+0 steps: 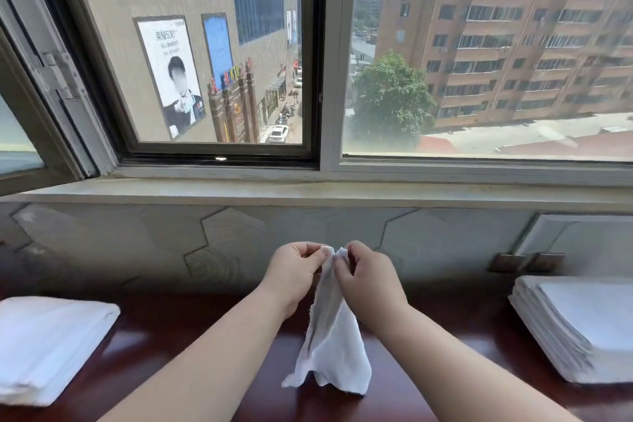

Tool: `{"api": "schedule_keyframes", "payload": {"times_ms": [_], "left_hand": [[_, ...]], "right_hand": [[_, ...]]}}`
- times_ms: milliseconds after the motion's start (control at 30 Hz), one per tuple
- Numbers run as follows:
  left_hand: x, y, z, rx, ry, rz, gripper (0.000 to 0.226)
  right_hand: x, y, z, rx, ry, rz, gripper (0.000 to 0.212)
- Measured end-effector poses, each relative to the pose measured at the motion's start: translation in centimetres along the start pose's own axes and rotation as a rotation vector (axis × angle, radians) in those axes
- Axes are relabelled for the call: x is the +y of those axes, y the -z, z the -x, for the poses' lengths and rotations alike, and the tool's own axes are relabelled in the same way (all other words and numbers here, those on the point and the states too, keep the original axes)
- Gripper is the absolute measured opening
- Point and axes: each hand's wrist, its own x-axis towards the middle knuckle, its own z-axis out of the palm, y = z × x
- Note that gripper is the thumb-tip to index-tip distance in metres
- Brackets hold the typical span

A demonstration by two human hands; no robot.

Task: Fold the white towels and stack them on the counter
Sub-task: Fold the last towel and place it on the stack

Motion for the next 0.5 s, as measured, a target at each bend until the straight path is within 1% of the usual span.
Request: {"api": "schedule_keyframes", "payload": {"times_ms": [67,133,233,300,367,433,467,500], "left_hand": [[0.5,-0.2,0.5,0.002,-0.008,0.013,0.012],[1.0,-0.7,1.1,-0.003,-0.009,0.025,0.012],[1.5,-1.1,2.1,-0.016,-0.058,-0.003,0.014],[1.9,-1.0,2.8,-0.006,-0.123,-0.024,0.013],[2.4,-0.5,3.3,0.015,-0.192,-0.053,0.012],[3.0,-0.1,3.7,0.027,-0.244,-0.096,0.01],[3.3,0.1,3.9,0.017,-0.258,-0.101,0.01],[3.5,0.3,4.0,-0.003,-0.264,-0.097,0.011]], "right_hand": [[-0.3,0.6,0.2,0.003,0.022,0.156,0.037],[-0.8,1.1,0.3,0.004,0.04,0.24,0.038],[-1.7,1.5,0.6,0.0,0.053,0.202,0.037],[-2.3,1.9,1.0,-0.031,0.041,0.086,0.029],[-2.9,2.4,1.4,-0.121,-0.018,-0.166,0.021],[-3.4,2.8,1.8,-0.21,-0.076,-0.424,0.029],[-3.5,3.0,1.9,-0.223,-0.075,-0.47,0.029],[-3.6,3.2,1.9,-0.211,-0.056,-0.461,0.026]]}}
